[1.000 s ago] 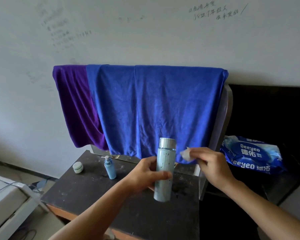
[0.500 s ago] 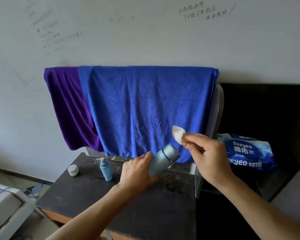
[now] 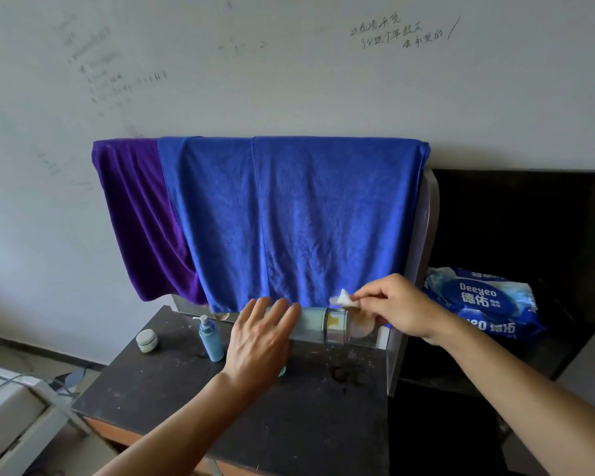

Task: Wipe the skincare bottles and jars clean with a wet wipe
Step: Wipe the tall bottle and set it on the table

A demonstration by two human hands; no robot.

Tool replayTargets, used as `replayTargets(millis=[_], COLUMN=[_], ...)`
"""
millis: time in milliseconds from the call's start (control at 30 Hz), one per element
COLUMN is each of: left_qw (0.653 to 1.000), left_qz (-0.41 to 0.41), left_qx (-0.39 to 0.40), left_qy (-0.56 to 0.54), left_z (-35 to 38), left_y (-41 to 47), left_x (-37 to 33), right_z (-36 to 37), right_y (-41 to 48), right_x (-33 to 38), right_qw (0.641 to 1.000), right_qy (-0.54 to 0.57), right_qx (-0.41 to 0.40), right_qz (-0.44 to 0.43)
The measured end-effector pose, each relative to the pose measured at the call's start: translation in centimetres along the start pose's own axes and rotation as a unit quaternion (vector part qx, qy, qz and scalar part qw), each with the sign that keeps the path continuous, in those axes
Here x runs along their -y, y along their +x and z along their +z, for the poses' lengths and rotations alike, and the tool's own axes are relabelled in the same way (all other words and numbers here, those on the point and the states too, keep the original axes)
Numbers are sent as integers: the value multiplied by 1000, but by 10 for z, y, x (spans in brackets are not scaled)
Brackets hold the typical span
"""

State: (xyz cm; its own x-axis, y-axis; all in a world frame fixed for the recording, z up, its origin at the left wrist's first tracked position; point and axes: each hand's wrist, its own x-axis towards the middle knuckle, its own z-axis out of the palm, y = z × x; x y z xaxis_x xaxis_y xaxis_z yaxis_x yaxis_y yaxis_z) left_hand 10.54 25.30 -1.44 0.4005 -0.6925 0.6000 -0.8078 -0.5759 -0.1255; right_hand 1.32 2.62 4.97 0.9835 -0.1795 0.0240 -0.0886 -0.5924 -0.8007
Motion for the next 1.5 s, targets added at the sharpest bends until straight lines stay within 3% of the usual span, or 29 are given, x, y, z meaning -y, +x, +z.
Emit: replayTargets(millis=[67, 133, 233, 333, 433, 500, 567, 700, 833, 933, 1033, 1100, 1200, 1300, 1400, 1500], left_qw=[1000, 999, 992, 965, 938, 925, 899, 813, 732, 684, 650, 634, 628, 613, 602, 593], left_qz=[0, 0, -47, -169, -230, -238, -247, -294, -326, -331, -337, -349, -356, -350, -335, -321], left_qx=[-12, -26, -24, -22, 22, 73, 125, 176, 228, 253, 240, 210, 188, 203, 224, 226], left_qy=[-17, -45, -116, -201, -257, -288, -340, -471, -553, -599, -637, -657, -666, -679, -689, -703], left_z=[-1, -2, -2, -4, -7, -7, -6, -4, -8, -13, -19, -22, -22, -18, -17, -17], left_y=[1, 3, 5, 7, 12, 13, 17, 22, 16, 19, 27, 30, 27, 24, 26, 29], left_x=[2, 1, 0, 0, 0, -5, -14, -24, -23, -27, -31, -26, -10, -5, -17, -27], right_z=[3, 16, 21, 15, 14, 13, 19, 51, 42, 35, 51, 64, 60, 37, 26, 38], right_y=[-5, -9, -9, -20, -17, -7, -1, -14, -24, -19, -16, -24, -39, -29, -13, -8], right_x=[6, 13, 9, 2, 0, 1, 5, 3, -7, 4, 9, -1, -15, -11, 14, 26], right_qw=[997, 994, 988, 942, 933, 936, 946, 954, 960, 934, 918, 936, 971, 965, 955, 946], right_qy=[12, 17, 153, 320, 356, 302, 203, 94, 61, -4, -112, -93, 22, 57, 18, -87], right_qx=[-51, -36, 10, 72, -56, -175, -242, -255, -246, -297, -292, -246, -175, -238, -260, -251], right_qz=[-54, -99, -7, 67, 17, -41, -72, -130, -121, -197, -243, -234, -161, -100, -139, -185])
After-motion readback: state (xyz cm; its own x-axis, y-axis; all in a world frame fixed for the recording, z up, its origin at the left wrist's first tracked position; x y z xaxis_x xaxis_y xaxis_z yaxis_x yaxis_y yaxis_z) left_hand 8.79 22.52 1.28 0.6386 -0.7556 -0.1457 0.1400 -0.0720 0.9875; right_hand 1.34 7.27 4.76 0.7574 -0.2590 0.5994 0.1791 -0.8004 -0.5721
